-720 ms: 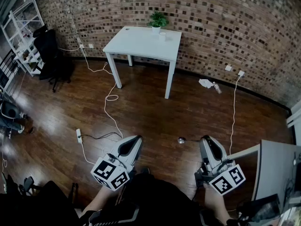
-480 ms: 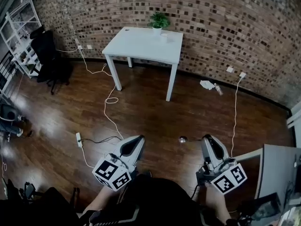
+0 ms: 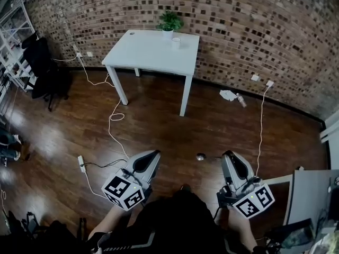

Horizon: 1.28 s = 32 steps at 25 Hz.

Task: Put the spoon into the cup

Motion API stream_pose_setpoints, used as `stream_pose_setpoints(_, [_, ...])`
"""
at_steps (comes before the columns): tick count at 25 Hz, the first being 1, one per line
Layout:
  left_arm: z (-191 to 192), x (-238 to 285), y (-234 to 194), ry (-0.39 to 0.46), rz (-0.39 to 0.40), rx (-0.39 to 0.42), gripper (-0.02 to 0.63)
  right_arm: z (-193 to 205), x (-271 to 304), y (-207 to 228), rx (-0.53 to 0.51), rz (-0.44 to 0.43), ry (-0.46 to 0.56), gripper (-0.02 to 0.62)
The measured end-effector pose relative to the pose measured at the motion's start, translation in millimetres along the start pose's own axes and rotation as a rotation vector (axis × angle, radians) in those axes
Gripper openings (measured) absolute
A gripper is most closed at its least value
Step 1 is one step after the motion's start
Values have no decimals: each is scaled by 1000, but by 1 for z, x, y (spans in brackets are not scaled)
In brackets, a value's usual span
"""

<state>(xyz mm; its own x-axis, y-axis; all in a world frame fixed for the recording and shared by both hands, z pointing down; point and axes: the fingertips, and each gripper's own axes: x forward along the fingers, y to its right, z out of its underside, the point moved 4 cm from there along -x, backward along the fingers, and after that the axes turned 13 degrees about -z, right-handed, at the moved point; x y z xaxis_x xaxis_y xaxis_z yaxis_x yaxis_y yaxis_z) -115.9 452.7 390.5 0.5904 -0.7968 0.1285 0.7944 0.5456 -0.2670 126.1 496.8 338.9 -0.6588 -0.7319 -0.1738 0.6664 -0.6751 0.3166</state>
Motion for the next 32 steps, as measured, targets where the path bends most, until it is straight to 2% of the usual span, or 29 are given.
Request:
stream_pose_setpoints(5, [-21,58,11,-12,13,28,-8,-22,22,47,0,-32,-25,57])
stream_pose_setpoints(9, [-35,98,11,8,-21,45,-8,-33,34,89,18,-56,4,57])
stream_pose_setpoints(12, [-43,118,3,20,-47,50,-8,-34,47,110,18,-78,-14,57])
stream_pose_setpoints(15, [-54,132,-21,0,-79,49,-8,-32,72,126,39,-79,-19,57])
stream_pose_setpoints(18, [-56,145,-48,18,-81,21,-8,-32,97,141,30,-74,-19,57])
stream_pose_setpoints(23, [-80,175,-93,32,-34,49,-8,-31,144,160,34,-38,23,57])
stream_pose_setpoints(27, [-98,188,-129,56,1,41,-8,-26,182,172,30,9,4,57])
stream_pose_setpoints(32, [-99,203,-169,39,32,31,-8,-21,218,178,6,50,17,57])
